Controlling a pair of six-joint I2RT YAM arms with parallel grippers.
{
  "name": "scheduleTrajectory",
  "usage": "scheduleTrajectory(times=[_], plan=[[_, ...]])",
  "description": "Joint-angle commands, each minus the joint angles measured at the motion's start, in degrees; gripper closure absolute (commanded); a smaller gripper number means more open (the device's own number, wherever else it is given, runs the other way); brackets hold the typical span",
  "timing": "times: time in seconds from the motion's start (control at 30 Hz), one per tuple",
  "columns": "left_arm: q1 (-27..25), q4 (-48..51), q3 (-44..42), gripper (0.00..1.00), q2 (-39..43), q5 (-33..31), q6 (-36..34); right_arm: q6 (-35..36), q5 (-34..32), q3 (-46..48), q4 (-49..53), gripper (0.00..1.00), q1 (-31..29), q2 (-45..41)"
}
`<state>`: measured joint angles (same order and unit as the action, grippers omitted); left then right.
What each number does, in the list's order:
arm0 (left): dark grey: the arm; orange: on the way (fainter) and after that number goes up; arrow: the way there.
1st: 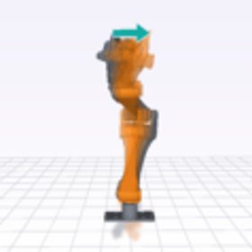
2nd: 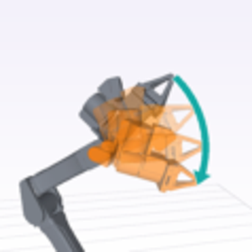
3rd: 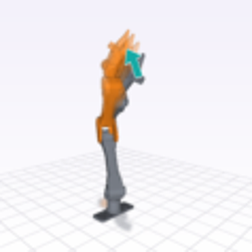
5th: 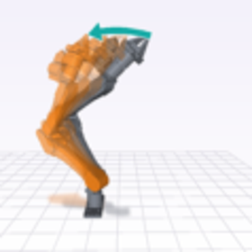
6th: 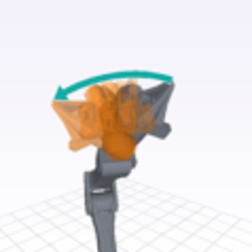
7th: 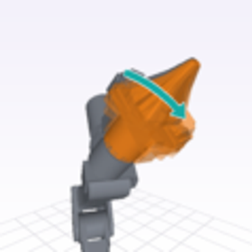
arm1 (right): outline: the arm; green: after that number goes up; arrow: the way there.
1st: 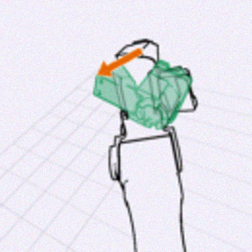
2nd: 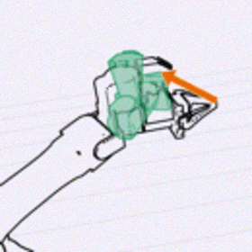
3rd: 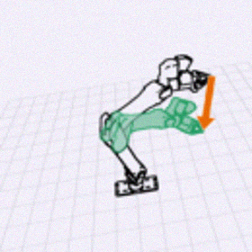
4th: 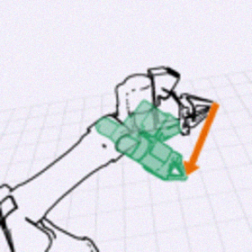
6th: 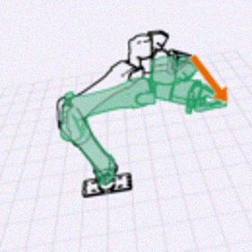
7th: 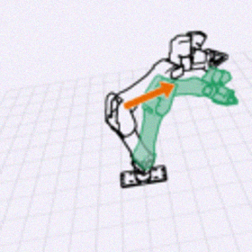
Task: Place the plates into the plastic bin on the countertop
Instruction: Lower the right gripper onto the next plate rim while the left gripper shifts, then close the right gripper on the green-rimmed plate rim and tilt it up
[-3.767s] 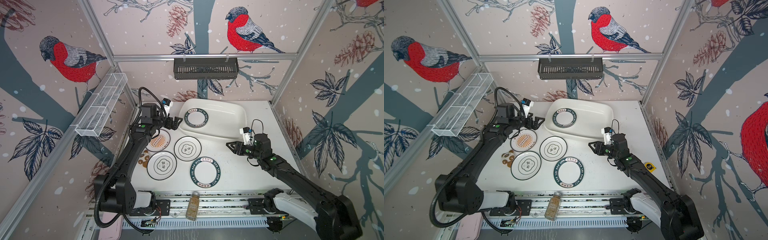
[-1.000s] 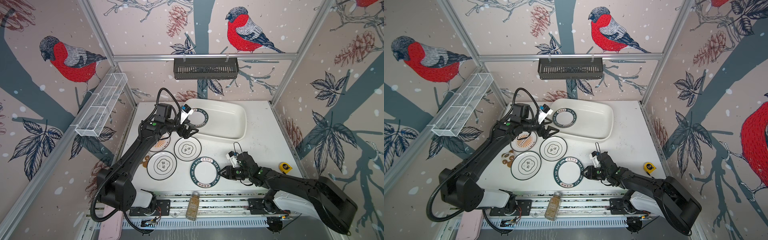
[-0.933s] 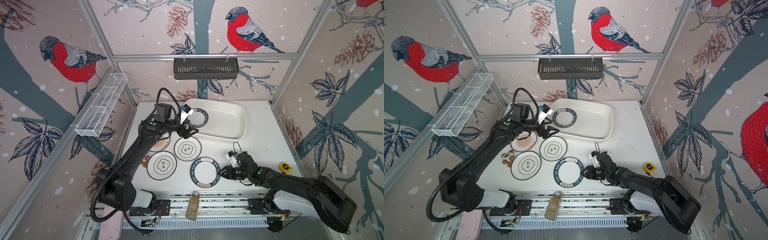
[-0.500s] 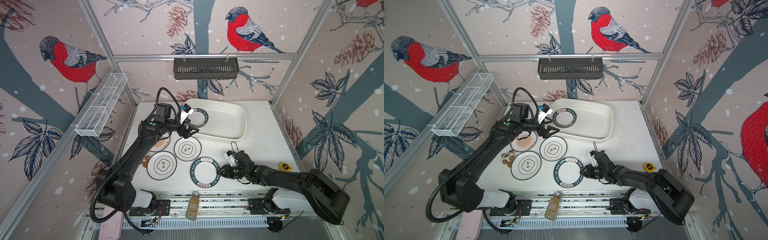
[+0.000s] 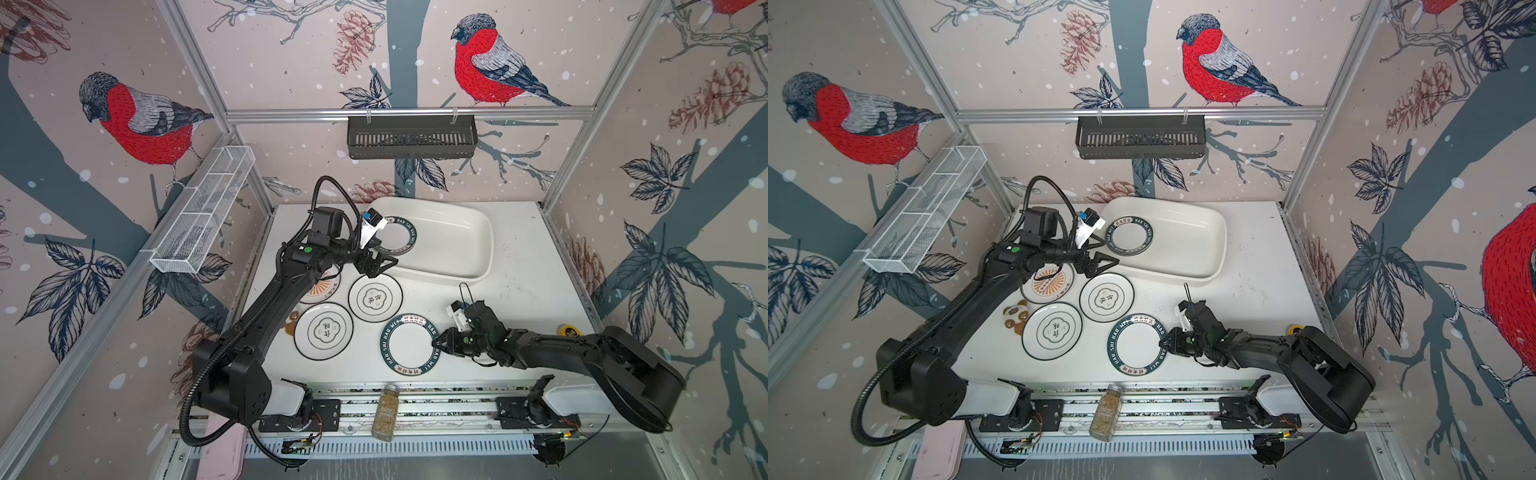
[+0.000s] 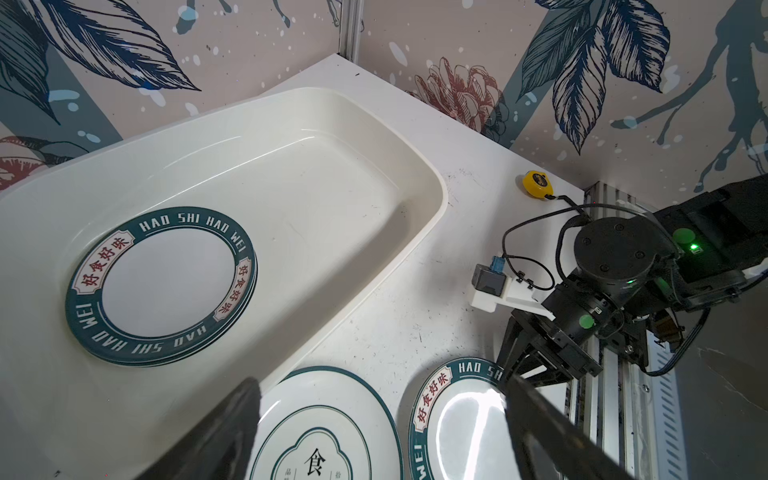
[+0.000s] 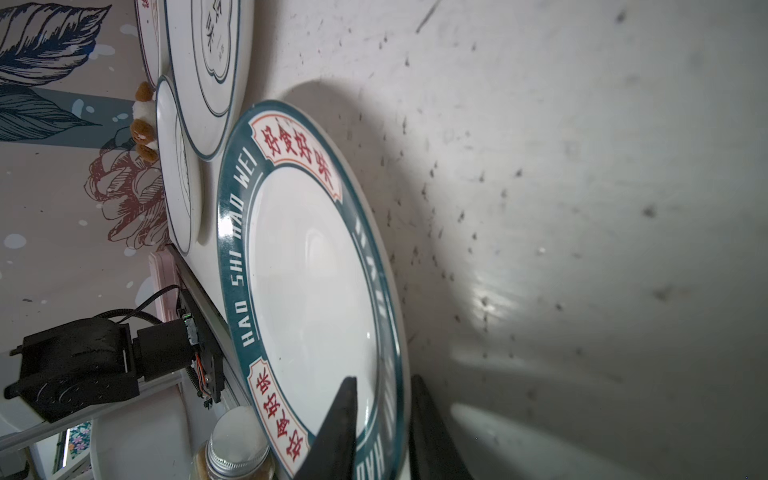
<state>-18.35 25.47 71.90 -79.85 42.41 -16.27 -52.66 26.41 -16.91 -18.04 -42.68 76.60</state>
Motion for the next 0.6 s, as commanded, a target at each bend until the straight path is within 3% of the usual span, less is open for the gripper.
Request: scheduleTrajectory(times=[0.0,0.23,0.57], plan=[[-0.1,-1.6,-0.2,0.09,0.3,1.7,0.3,-0.6,-1.9,-0.1,1.2,0.78,0.0,0.0],[-0.2,-1.7,-0.1,0.09,0.0,2.1,0.4,-1.1,-2.5,0.4,0.8,0.82,0.1,-0.4],[-0.2,-1.7,0.0,0.09,-0.1,2.6,0.9,-1.7,-2.3,0.4,-1.0,0.78,0.1,-0.2]])
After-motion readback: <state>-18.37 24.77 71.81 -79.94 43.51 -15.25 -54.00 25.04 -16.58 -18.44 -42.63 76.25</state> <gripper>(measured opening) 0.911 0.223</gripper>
